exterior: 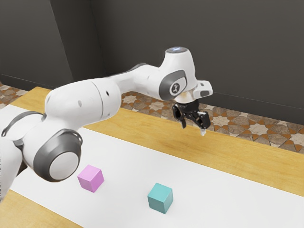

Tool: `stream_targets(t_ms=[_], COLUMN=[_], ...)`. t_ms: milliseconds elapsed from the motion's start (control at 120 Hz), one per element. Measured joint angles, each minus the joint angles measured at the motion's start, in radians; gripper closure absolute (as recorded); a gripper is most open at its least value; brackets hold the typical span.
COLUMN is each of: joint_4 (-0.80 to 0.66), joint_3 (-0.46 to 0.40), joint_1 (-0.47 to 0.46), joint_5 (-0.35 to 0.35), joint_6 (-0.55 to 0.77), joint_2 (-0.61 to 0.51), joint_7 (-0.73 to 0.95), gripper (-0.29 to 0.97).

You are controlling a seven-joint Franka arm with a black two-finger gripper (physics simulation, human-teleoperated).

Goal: Pick up the blue block with one arm, and put the blue block on the pink block with one arm

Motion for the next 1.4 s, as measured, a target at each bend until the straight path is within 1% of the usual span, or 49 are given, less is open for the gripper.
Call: stream_targets(t_ms=[75, 133, 183, 267, 325, 375, 442, 592, 717, 1008, 1117, 1400], joint_4=[0.044, 0.044, -0.016, -0.158, -0.284, -0.379, -0.455, -0.521, -0.565, -0.787, -0.832, -0.875], joint_3=[-0.061, -0.081, -0.075, -0.051, -0.044, -0.041, -0.030, -0.012, -0.010, 0.025, 0.053, 0.057], joint_1=[-0.011, -0.028, -0.052, -0.109, -0.138, -0.151, -0.157, -0.164, -0.211, -0.229, -0.255, -0.301], joint_5=[0.049, 0.080, 0.096, 0.112, 0.117, 0.120, 0.123, 0.126, 0.131, 0.122, 0.111, 0.104], joint_6=[-0.010, -0.016, -0.014, 0.012, 0.046, 0.071, 0.100, 0.145, 0.177, 0.229, 0.243, 0.272], joint_2=[0.027, 0.031, 0.009, -0.054, -0.112, -0.156, -0.189, -0.217, -0.275, -0.382, -0.404, -0.439], joint_7=[-0.031, -0.053, -0.070, -0.096, -0.113, -0.125, -0.140, -0.164, -0.181, -0.212, -0.221, -0.245], gripper=[0.02, 0.02, 0.02, 0.02, 0.02, 0.02, 0.02, 0.02, 0.02, 0.02, 0.02, 0.02])
